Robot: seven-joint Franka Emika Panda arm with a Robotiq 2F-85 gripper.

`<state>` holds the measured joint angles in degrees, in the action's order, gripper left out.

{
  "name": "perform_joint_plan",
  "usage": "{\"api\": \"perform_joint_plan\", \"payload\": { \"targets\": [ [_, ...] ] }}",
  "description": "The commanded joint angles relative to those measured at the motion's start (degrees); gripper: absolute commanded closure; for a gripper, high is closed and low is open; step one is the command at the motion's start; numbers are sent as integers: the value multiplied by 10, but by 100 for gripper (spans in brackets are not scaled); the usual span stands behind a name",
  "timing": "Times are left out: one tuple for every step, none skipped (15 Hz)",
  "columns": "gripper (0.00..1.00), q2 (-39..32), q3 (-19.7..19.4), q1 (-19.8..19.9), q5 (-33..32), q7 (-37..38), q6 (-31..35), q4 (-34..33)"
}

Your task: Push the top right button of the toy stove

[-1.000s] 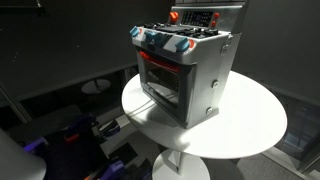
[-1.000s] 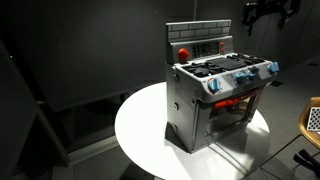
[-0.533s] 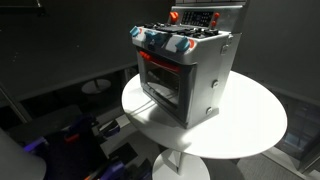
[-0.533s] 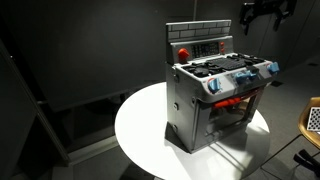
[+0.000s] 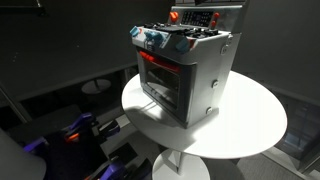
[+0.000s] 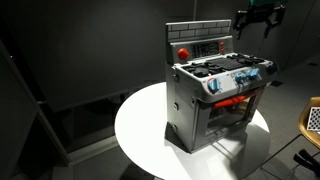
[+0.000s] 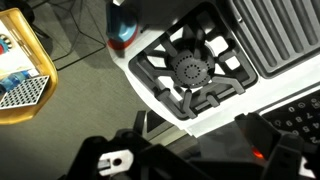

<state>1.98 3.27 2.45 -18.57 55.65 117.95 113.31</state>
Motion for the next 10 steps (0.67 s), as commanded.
{"api": "perform_joint_plan", "payload": {
  "targets": [
    [0,-36,-15,-5,3,16,16,-29],
    [0,-45,-19,-5,3,19,22,-34],
    [0,-55,-22,-6,6,16,22,-42],
    [0,-64,-25,-7,7,18,25,-48],
    [0,-74,-28,-8,8,19,25,-56],
    [0,-83,-30,-9,9,19,25,-65],
    [0,-91,-32,-10,11,19,26,-73],
    [0,-101,-34,-12,13,20,25,-84],
    [0,-109,-36,-13,14,20,26,-94],
    [0,-116,-38,-15,16,20,26,-104]
  ]
}}
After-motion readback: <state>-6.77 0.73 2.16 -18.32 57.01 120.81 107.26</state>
